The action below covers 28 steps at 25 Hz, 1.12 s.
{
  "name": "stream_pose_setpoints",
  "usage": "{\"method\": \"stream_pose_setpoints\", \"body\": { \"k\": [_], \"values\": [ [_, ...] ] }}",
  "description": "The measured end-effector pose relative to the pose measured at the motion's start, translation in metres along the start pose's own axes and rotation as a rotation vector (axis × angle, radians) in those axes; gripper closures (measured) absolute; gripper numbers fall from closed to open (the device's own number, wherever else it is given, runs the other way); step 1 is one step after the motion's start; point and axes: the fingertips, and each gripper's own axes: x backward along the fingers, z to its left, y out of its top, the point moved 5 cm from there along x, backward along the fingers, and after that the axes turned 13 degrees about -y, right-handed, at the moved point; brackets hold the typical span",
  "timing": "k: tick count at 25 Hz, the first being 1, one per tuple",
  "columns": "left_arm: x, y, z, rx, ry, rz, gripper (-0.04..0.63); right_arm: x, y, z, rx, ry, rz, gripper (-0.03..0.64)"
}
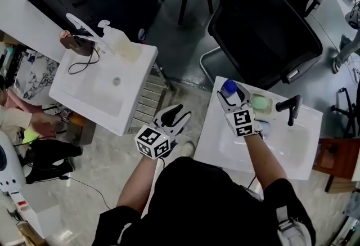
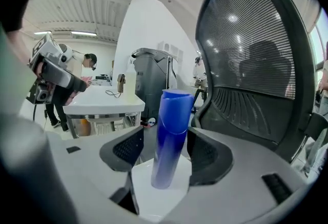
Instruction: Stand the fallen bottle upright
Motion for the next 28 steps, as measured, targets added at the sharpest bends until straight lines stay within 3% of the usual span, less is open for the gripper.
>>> {"method": "stream_pose_setpoints", "body": {
  "k": [5, 15, 24, 28],
  "values": [
    [-0.012, 0.003, -0.010, -0.013, 0.006, -0.009, 0.422, 0.022, 0.004, -0.012, -0.036, -0.012, -0.021, 0.354],
    [-0.066, 0.006, -0.045, -0.048, -0.082, -0.010, 0.425, 0.097, -0.005, -0.048, -0.073, -0.051, -0.045, 0.354],
    [-0.107, -0.004, -0.074, -0.040, -0.154, 0.011, 0.425, 0.136, -0.044, -0.073, -0.034, -0.062, 0.031, 0.354],
    [-0.117, -0.011, -0.084, -0.032, -0.177, 0.027, 0.425, 0.147, -0.062, -0.072, 0.044, -0.021, 0.068, 0.354]
  ]
}}
